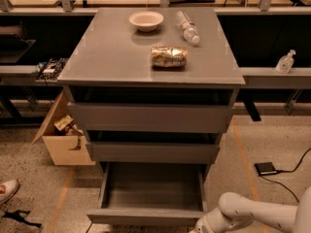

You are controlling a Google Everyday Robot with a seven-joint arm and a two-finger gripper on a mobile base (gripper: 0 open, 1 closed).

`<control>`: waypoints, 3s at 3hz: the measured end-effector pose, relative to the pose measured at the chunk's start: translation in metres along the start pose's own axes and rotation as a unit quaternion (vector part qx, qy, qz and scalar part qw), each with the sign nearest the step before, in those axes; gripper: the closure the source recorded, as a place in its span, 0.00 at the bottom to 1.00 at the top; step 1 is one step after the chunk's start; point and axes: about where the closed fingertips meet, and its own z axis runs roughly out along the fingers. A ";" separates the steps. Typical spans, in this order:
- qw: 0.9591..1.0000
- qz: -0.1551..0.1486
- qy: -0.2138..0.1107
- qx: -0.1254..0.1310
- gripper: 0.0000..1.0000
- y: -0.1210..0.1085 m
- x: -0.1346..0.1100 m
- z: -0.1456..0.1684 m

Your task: Close bottom drawer

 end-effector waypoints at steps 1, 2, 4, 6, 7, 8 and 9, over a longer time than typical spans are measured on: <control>1.000 0.001 0.001 -0.003 0.62 0.000 0.001 0.004; 1.000 0.001 0.002 -0.005 0.85 0.001 0.002 0.005; 0.999 0.007 -0.047 -0.016 1.00 -0.030 -0.008 0.042; 0.995 -0.022 -0.102 -0.006 1.00 -0.065 -0.044 0.065; 0.992 -0.043 -0.118 -0.007 1.00 -0.075 -0.066 0.073; 0.989 -0.068 -0.131 -0.009 1.00 -0.080 -0.086 0.078; 0.983 -0.100 -0.154 -0.013 1.00 -0.084 -0.112 0.080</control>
Offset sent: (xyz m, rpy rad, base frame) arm -0.0016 0.0019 -0.0031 0.0040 0.0051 -0.0003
